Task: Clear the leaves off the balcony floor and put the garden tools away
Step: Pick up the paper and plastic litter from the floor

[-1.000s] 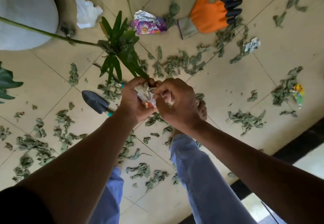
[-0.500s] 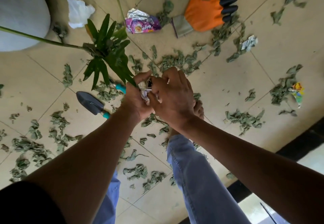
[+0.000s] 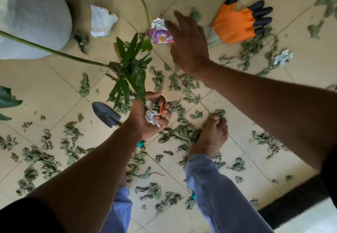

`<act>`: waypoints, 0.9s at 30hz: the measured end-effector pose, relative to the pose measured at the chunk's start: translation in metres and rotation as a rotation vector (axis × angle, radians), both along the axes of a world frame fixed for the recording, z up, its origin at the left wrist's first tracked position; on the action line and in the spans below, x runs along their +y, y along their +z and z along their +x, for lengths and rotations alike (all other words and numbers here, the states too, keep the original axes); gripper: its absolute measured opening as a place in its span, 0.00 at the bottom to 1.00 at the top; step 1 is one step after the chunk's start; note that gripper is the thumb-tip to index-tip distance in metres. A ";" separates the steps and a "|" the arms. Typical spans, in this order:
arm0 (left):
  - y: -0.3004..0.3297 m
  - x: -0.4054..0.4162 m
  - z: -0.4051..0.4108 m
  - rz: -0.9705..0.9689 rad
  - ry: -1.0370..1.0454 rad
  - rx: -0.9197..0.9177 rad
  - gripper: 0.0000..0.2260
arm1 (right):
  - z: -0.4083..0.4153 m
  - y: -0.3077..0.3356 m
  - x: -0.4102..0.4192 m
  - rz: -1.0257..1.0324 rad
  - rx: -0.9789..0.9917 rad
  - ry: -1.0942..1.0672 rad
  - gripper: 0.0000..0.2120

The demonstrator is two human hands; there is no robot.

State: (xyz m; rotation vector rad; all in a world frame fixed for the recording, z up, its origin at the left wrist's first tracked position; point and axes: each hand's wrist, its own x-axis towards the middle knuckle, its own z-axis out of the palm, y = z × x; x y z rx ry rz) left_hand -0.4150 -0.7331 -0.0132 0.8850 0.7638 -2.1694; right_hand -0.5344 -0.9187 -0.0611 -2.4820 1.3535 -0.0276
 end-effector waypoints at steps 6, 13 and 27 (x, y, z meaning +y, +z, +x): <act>-0.003 0.027 0.012 0.012 -0.042 0.068 0.15 | 0.017 -0.019 -0.009 -0.011 0.267 0.175 0.17; 0.012 0.039 0.004 0.047 -0.027 0.116 0.14 | -0.010 -0.008 0.037 0.245 0.262 0.200 0.20; 0.044 0.039 0.025 0.181 0.043 -0.169 0.11 | -0.018 0.142 0.125 1.034 -0.686 -0.639 0.11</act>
